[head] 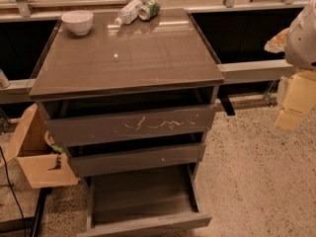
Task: Close bottom drawer
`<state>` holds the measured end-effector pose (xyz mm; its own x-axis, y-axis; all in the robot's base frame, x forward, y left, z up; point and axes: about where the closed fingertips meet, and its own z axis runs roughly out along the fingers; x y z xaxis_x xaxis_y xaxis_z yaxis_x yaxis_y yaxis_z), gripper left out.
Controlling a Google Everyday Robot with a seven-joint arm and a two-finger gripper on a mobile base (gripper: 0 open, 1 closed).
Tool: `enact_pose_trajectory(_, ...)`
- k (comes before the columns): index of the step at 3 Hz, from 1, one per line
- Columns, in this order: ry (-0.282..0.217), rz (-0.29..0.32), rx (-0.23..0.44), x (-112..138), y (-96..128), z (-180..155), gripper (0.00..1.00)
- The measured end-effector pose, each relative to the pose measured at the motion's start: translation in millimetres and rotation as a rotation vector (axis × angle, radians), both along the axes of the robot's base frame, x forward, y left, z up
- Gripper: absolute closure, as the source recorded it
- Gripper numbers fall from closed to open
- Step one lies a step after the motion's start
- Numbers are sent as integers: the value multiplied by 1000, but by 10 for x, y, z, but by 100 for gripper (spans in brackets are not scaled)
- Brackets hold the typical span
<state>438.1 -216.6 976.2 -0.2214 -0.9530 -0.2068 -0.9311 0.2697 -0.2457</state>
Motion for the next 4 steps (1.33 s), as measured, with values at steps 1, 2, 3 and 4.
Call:
enact_pose_trajectory(1, 0, 0, 0, 0, -1, -1, 0)
enact_pose_trajectory(2, -12, -7, 41, 2, -81, -134, 0)
enact_pose_trajectory(3, -2, -39, 85, -33, -180, -491, 0)
enact_pose_trajectory(4, 23, -78, 122, -83, -296, -926, 0)
